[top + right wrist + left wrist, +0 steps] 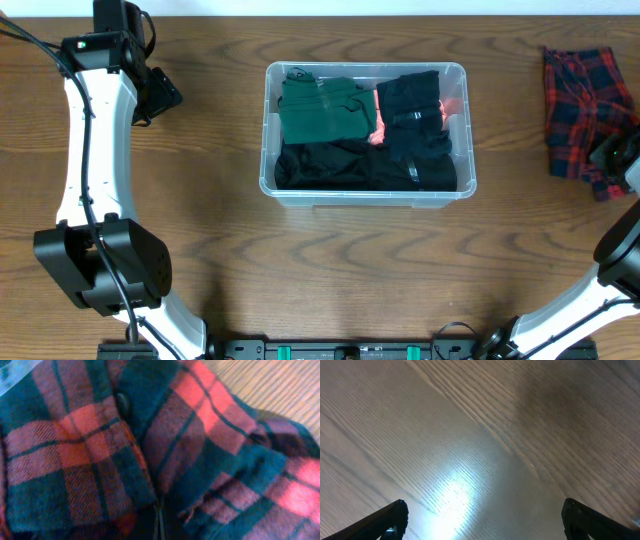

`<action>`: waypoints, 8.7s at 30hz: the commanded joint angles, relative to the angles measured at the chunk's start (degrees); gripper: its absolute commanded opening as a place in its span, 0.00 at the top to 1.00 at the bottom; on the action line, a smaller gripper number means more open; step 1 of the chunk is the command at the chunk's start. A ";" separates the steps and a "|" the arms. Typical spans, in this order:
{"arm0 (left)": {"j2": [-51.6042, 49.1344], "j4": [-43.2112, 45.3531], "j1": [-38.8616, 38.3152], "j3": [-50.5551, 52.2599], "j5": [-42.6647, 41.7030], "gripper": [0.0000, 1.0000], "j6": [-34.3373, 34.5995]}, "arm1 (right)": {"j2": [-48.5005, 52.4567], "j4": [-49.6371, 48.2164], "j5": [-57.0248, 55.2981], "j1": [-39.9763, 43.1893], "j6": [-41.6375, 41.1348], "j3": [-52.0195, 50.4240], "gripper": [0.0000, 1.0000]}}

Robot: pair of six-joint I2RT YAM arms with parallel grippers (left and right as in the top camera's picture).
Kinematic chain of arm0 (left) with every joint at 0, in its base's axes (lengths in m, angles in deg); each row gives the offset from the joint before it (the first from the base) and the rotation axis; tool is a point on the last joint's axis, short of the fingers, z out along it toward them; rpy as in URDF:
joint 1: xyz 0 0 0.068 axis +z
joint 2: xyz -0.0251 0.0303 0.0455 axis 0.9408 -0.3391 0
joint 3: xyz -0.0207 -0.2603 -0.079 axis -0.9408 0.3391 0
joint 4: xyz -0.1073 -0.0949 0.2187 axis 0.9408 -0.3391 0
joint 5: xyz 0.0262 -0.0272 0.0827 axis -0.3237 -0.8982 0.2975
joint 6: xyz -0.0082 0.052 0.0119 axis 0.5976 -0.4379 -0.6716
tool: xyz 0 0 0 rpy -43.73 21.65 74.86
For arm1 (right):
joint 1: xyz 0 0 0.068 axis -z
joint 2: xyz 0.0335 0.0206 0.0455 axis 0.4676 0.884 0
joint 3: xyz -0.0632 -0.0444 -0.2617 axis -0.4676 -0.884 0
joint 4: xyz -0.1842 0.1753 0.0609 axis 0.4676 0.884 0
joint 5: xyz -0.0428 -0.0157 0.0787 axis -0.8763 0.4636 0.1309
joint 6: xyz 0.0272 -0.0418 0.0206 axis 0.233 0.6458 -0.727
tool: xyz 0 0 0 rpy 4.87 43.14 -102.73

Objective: Pack container

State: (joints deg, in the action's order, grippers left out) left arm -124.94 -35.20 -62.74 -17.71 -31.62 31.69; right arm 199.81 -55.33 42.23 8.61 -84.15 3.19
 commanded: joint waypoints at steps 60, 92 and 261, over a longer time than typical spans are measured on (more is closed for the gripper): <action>-0.35 -0.24 0.26 0.26 0.26 0.02 0.11 | 7.41 -34.91 -0.42 -11.50 -2.45 -1.60 0.99; -0.35 -0.17 0.26 0.26 0.26 0.02 0.11 | -11.98 0.68 -12.26 -8.55 -3.32 -1.60 0.99; -0.35 -0.15 0.26 0.26 0.26 0.02 0.11 | -20.79 -11.39 -21.42 -73.70 -72.35 -1.60 0.99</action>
State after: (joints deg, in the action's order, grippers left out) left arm -124.94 -35.18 -62.74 -17.71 -31.60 31.69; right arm 179.48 -68.34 19.08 -64.80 -156.11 1.07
